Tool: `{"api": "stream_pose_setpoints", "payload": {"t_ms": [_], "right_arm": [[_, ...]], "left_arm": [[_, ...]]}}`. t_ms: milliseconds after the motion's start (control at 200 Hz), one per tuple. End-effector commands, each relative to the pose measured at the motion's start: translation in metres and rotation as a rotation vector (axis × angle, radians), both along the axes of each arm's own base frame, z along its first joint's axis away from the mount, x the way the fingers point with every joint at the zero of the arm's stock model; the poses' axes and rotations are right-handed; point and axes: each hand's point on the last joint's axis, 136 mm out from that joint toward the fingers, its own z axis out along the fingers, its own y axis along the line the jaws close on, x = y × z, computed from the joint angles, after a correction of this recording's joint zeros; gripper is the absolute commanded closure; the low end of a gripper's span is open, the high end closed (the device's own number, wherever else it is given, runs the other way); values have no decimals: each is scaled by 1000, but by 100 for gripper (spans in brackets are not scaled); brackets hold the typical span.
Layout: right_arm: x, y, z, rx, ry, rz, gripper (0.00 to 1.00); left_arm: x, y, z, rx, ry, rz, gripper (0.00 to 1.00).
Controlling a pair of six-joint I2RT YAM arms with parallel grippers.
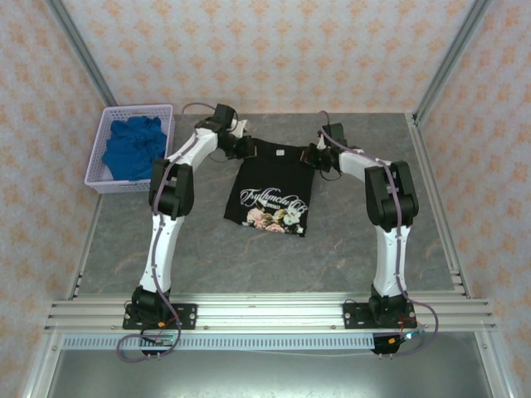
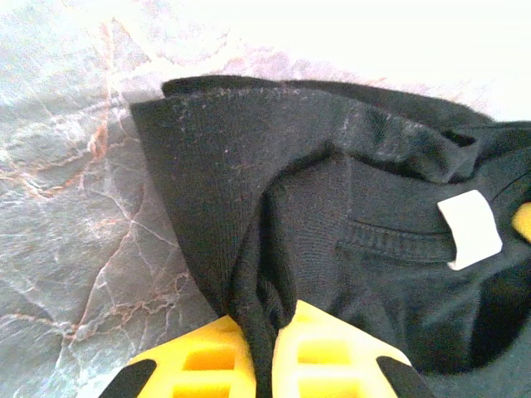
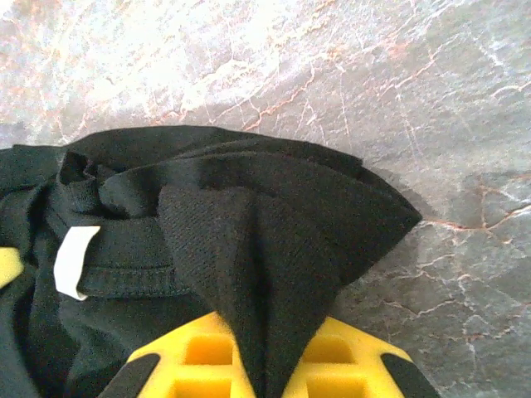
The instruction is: Fold the inside-out t-shirt
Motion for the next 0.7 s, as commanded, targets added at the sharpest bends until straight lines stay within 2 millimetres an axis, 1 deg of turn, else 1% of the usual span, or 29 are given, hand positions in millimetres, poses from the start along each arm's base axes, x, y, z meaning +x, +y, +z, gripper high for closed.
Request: {"api": "stream_pose_setpoints", "payload": {"t_ms": [0,90,160,210,275,290,295,360,405,475,520,580,635,671,686,696], "right_arm": [[25,1,80,60,-178,-3,100],[35,3,104,70,-222,3,100],[43,4,129,78,-267,11,100],[49,4,150,79,-302,14,100],[55,4,182,79,-358,25,100],[56,4,192,77,-376,29,100],[56,4,192,77,-376,29,100],[57,6,224,79,-434,46,100],[55,8,244,84,-471,64,100],[48,11,263,88,-509,90,100],[41,13,269,86,-525,112,100],[28,18,273,77,-548,144,100],[14,22,266,72,-552,168,100],[4,24,261,72,-553,180,100],[0,25,262,74,-558,183,100],[-3,24,258,74,-555,185,100]], "left_arm": [[21,6,85,-53,-195,42,100],[27,7,109,-59,-244,56,100],[33,8,135,-64,-295,70,100],[37,8,153,-67,-328,77,100],[42,10,180,-71,-379,87,100],[43,10,187,-73,-394,88,100],[43,9,188,-73,-395,88,100],[44,10,218,-86,-451,96,100],[42,9,234,-98,-479,94,100],[37,9,253,-115,-507,92,100],[32,8,258,-121,-510,83,100],[24,6,258,-124,-501,63,100],[15,4,252,-124,-488,51,100],[9,1,244,-124,-474,43,100],[5,0,241,-124,-470,40,100],[3,-1,238,-123,-463,39,100]]}}
